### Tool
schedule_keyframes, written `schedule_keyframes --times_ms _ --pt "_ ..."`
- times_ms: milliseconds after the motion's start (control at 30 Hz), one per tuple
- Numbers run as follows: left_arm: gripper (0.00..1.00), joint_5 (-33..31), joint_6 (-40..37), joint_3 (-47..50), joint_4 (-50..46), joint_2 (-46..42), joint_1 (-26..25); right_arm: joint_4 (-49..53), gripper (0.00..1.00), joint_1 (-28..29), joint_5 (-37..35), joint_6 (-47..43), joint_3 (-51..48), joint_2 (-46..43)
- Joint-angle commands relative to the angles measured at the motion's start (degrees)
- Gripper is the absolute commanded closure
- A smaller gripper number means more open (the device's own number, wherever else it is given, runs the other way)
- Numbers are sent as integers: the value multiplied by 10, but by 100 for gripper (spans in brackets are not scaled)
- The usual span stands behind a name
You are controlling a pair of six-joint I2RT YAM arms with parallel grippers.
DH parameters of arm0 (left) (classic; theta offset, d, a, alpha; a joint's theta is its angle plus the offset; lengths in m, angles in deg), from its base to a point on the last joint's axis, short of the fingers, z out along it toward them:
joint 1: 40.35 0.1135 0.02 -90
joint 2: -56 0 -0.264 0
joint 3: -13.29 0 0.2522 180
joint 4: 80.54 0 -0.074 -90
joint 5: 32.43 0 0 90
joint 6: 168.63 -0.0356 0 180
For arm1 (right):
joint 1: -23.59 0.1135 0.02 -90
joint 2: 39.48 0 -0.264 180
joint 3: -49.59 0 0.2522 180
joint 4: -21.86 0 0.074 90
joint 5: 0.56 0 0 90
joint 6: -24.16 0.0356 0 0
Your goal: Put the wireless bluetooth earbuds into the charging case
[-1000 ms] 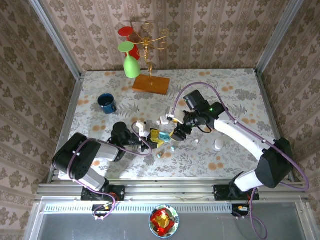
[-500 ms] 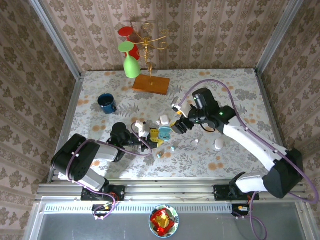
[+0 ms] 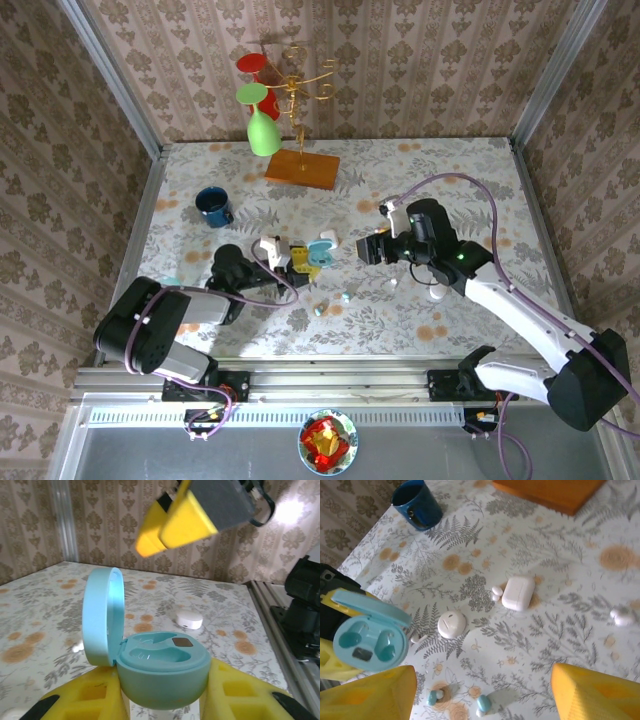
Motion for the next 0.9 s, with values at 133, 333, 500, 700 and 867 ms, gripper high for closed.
schedule_keyframes --times_ms 133,333,500,700,867 --pt "73 -6 8 -3 16 -6 14 19 30 0 94 77 -41 63" --pt "73 -8 0 4 16 -9 14 -47 35 0 175 111 -44 169" --pt "73 -7 -2 5 16 -7 14 -86 36 0 209 112 -26 253" --pt "73 -3 -8 9 16 -12 14 -102 36 0 231 102 -12 314" --pt "73 3 -3 7 16 -14 15 -107 37 0 240 106 -13 349"
